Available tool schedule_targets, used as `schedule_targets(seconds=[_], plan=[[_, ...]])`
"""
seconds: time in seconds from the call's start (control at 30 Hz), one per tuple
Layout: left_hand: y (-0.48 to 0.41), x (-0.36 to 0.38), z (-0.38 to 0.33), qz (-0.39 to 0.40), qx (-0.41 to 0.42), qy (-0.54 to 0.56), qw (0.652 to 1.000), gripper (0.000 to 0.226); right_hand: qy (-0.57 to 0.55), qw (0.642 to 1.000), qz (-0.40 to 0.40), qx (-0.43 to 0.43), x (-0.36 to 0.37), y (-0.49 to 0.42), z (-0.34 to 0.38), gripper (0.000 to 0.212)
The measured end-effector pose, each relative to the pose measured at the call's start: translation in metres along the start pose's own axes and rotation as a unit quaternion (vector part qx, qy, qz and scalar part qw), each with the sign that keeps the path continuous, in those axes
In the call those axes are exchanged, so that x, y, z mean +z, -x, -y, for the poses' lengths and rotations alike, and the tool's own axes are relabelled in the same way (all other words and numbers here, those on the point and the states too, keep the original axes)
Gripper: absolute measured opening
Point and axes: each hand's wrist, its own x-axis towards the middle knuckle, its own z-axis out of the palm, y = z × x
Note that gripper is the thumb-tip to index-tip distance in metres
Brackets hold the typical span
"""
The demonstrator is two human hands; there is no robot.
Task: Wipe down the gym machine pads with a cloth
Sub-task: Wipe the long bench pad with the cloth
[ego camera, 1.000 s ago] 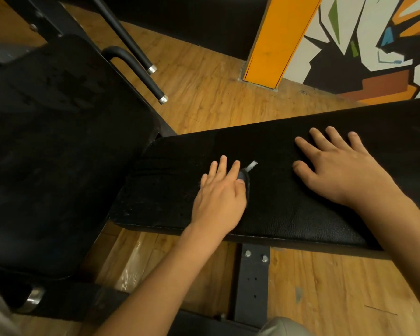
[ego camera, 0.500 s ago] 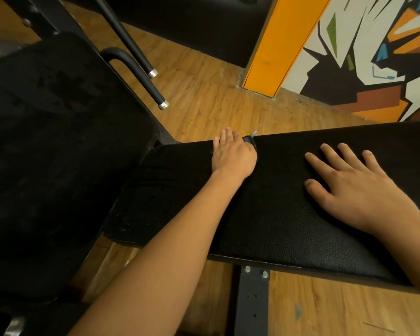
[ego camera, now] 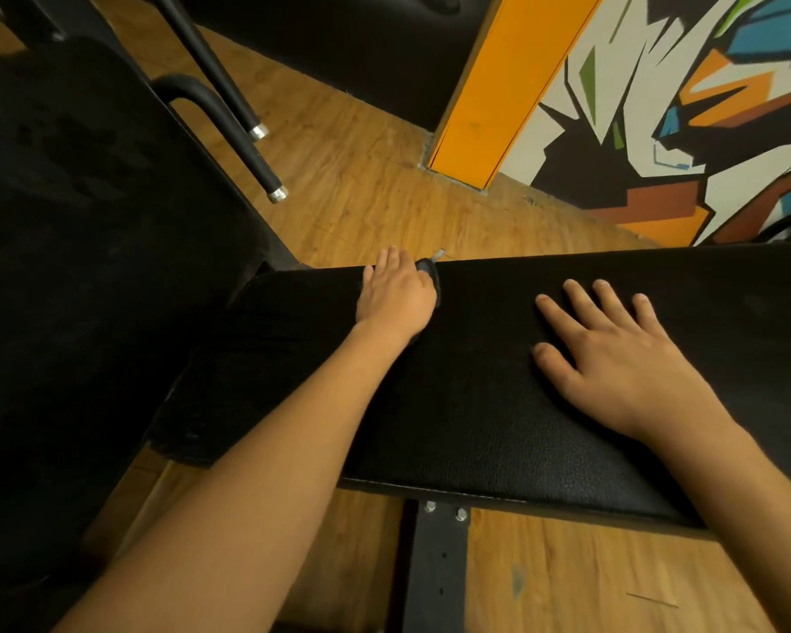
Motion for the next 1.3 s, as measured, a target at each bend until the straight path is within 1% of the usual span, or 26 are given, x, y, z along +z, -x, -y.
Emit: schedule_targets(seconds=[0.07,0.17,0.33,0.4,0.6,0.67,0.77,0.83,0.93,1.17,1.3], plan=[[-0.006,0.001,0.002,0.000,-0.005,-0.002,1.000,0.057,-0.002,1.000,-0.002,-0.003,0.001,-0.001,-0.001,0.074],[0.010,-0.001,0.007,0.004,0.005,0.007,1.000,0.058,-0.005,1.000,-0.004,-0.007,0.001,-0.001,-0.002,0.073],[0.089,-0.001,0.027,-0.006,0.003,0.010,1.000,0.056,-0.007,1.000,-0.005,-0.009,0.001,-0.002,-0.001,0.073],[0.105,0.001,0.032,-0.009,0.007,0.005,1.000,0.056,-0.008,1.000,-0.007,-0.008,0.002,-0.002,-0.002,0.074],[0.046,-0.007,0.021,-0.008,0.005,0.005,1.000,0.054,-0.010,1.000,-0.029,-0.006,0.005,-0.001,0.000,0.071],[0.045,-0.006,0.023,-0.004,0.006,0.014,1.000,0.054,-0.015,0.999,-0.035,-0.010,0.005,-0.001,-0.001,0.070],[0.052,-0.009,0.025,0.008,0.012,0.013,1.000,0.055,-0.023,0.997,-0.060,-0.040,0.003,0.005,0.005,0.062],[0.051,-0.010,0.025,0.008,0.013,0.015,1.000,0.055,-0.044,0.996,-0.062,-0.054,0.006,0.009,0.015,0.058],[0.051,-0.007,0.025,0.004,0.016,0.019,1.000,0.055,-0.056,0.997,-0.037,-0.047,0.012,0.011,0.026,0.065],[0.024,0.000,0.028,-0.019,0.011,-0.004,1.000,0.055,-0.024,0.998,-0.040,-0.033,0.015,0.007,0.031,0.068],[0.001,-0.008,0.023,-0.001,-0.004,0.001,1.000,0.056,-0.015,0.999,-0.039,-0.033,0.015,0.005,0.031,0.072]])
